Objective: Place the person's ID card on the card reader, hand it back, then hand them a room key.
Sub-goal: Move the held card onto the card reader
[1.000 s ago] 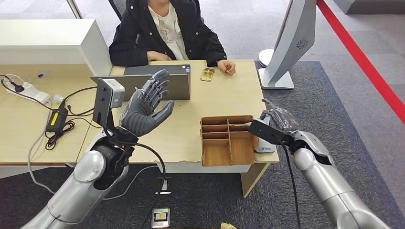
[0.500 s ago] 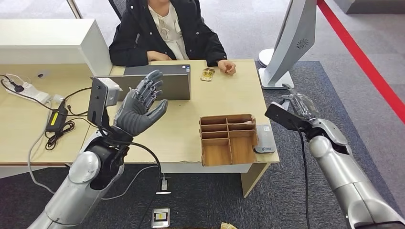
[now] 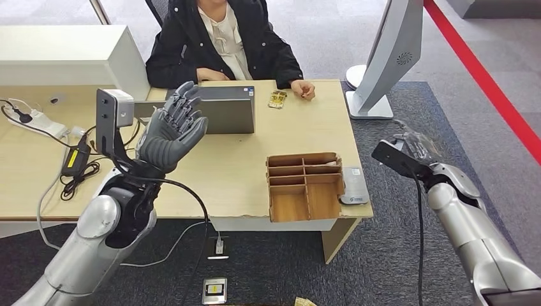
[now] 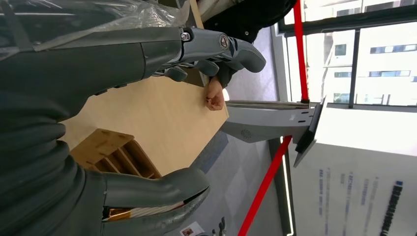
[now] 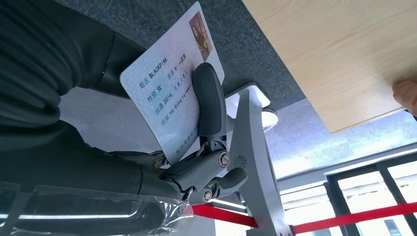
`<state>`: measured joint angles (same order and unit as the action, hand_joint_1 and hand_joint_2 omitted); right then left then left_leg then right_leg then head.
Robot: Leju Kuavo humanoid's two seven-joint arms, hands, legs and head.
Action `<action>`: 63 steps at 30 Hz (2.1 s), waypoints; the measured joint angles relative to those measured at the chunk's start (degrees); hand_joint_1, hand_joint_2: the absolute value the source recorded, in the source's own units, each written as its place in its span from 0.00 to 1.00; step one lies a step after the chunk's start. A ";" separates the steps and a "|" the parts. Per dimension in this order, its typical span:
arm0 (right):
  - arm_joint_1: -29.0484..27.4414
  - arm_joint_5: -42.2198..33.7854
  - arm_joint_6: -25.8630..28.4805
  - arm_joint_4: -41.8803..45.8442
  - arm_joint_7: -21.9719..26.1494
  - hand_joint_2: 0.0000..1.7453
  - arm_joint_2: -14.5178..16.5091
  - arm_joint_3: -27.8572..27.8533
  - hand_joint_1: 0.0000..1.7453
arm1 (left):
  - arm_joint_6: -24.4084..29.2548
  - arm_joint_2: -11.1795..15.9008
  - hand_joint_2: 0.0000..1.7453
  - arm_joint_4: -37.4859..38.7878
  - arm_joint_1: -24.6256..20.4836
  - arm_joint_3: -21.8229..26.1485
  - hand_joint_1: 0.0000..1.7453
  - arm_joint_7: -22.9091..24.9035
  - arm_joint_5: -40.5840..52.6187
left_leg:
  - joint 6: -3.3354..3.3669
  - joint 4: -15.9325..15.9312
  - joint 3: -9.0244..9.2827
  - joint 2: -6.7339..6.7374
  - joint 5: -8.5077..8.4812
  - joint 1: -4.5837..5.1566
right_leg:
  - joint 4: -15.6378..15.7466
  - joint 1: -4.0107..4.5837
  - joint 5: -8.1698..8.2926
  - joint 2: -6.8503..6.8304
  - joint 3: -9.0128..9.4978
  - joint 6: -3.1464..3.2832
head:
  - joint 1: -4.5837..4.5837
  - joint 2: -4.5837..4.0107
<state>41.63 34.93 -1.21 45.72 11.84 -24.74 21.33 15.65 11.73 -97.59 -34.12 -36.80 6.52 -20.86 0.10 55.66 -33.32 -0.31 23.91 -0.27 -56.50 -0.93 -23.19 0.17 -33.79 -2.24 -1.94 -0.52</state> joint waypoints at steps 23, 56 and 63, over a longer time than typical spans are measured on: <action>-1.43 2.43 1.98 -4.99 -0.16 1.00 1.36 0.14 1.00 | -11.51 -3.36 1.00 -0.05 5.98 4.50 0.00 -0.87 10.07 | 0.02 -0.01 0.00 0.01 0.01 0.01 | 0.01 0.00 0.00 0.00 0.01 -0.01 | 0.01 0.00; -2.82 4.36 2.31 -7.76 2.58 1.00 6.36 0.23 1.00 | -13.41 -7.42 1.00 0.72 8.07 8.15 0.00 -1.37 13.03 | 0.01 -0.01 0.00 0.01 0.01 0.01 | 0.01 0.00 -0.01 0.00 0.02 -0.01 | 0.00 0.00; -3.33 4.34 2.57 -8.02 2.45 1.00 6.91 0.25 1.00 | -13.64 -7.42 1.00 -0.27 8.71 8.87 0.00 -0.28 13.27 | 0.02 -0.01 0.00 0.01 0.01 0.01 | 0.01 0.00 -0.01 0.00 0.02 -0.01 | -0.01 0.00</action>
<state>38.30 39.28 1.36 37.70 14.29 -17.83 21.57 2.01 4.31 -97.85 -25.41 -27.93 6.24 -7.59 0.11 55.65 -33.32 -0.30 23.92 -0.27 -56.49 -0.94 -23.20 0.17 -33.77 -2.24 -1.95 -0.52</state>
